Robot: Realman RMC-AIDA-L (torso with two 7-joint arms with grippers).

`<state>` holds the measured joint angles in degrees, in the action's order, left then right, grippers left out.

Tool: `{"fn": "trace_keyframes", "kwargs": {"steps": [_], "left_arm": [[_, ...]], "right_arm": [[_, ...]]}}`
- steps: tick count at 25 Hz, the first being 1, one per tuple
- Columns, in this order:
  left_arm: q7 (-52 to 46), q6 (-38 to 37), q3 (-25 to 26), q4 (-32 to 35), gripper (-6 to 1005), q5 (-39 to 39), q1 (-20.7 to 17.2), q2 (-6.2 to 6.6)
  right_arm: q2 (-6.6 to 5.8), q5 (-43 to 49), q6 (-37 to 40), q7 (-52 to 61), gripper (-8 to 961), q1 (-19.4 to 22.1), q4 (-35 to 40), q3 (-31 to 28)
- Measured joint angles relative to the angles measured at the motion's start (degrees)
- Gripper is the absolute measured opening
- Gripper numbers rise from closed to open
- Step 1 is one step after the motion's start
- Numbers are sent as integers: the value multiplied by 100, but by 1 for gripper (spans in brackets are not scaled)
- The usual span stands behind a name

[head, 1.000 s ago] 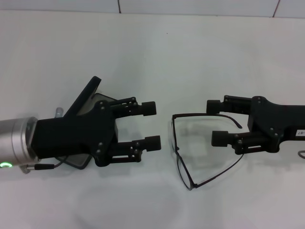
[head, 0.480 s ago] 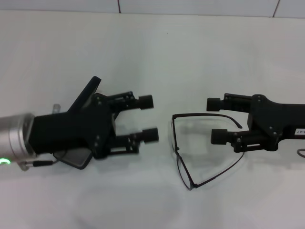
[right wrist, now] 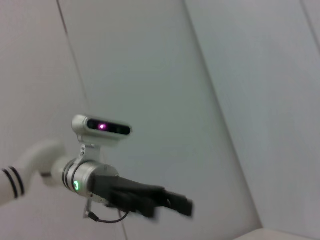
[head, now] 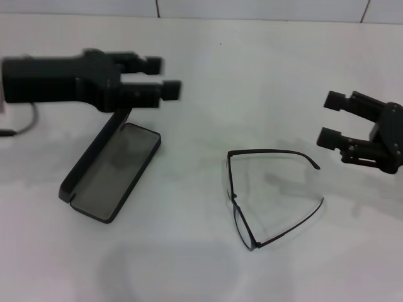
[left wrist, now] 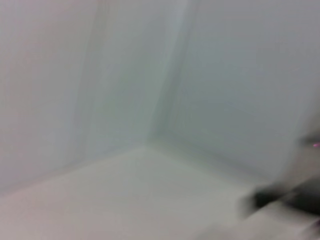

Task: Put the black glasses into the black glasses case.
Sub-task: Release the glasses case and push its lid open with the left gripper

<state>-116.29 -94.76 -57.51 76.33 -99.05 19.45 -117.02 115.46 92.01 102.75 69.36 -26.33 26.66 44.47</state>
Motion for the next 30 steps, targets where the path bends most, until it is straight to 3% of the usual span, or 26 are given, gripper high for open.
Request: {"fn": "trace_keyframes", "kwargs": {"steps": [4, 10, 13, 16, 30], "left_arm": [[-1694, 300, -68, 1947, 661, -2447, 120, -241], [-3208, 284, -1077, 2751, 647, -4327, 197, -237], [-3618, 263, -1675, 2720, 640, -5034, 199, -247], [-3750, 286, -2008, 2422, 632, -5248, 231, -256], [-3735, 857, -2378, 1188, 599, -5992, 540, -268]], "right_arm": [[7, -78, -26, -72, 875, 177, -57, -1], [21, -138, -63, -80, 875, 329, -94, -1], [6, -144, -66, -82, 874, 335, -132, -1], [1, -145, -91, -84, 874, 308, -136, 1], [21, -159, -117, -105, 874, 308, -147, 1]]}}
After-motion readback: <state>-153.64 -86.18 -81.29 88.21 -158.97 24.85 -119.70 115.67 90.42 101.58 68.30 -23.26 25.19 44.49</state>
